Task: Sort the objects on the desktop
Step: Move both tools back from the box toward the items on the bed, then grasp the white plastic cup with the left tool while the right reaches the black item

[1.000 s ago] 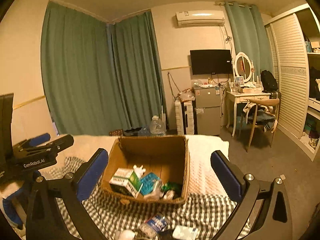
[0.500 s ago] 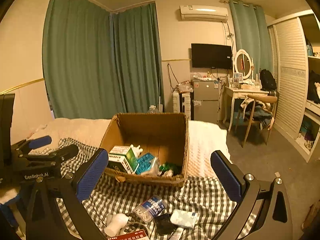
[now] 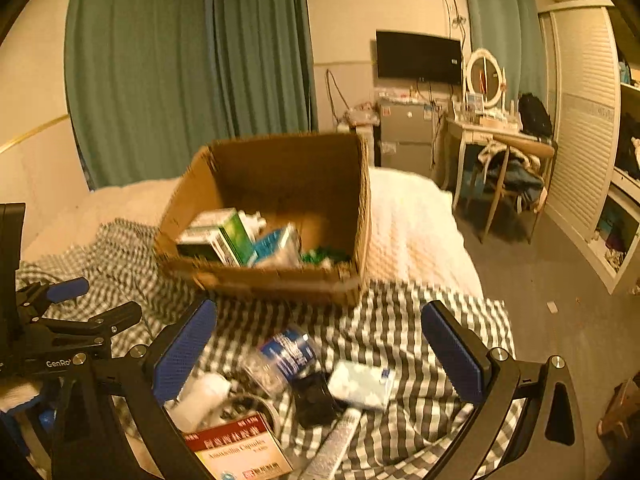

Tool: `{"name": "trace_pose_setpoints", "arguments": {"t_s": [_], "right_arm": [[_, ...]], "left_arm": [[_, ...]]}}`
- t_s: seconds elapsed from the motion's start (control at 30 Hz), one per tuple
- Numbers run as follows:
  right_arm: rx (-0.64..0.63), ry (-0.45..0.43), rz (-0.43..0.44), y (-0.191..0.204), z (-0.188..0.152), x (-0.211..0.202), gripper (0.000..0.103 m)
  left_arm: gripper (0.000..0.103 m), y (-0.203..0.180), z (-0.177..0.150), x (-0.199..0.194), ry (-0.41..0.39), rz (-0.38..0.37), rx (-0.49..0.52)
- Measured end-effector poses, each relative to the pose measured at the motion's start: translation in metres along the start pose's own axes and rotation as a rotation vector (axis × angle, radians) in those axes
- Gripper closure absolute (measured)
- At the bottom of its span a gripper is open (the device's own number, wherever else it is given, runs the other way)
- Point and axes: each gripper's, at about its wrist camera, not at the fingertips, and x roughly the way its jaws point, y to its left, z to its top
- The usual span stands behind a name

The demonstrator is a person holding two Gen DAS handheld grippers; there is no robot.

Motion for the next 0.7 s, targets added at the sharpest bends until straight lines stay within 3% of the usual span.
{"name": "trace_pose_setpoints", "arguments": {"t_s": [0.57,0.7], "right_arm": [[-0.024,0.302,-0.012,-0.003,-0.048,0.086,0.001],[-0.034,0.383,0.001,0.000,-0.058,0.104,0.009]], "left_arm": [[0.002,-0.013,-0.043,0.066,0.249,-0.055,0.023],[0.008,-0.015,-0.052,0.077,0.299,-0.061,0.038]]}}
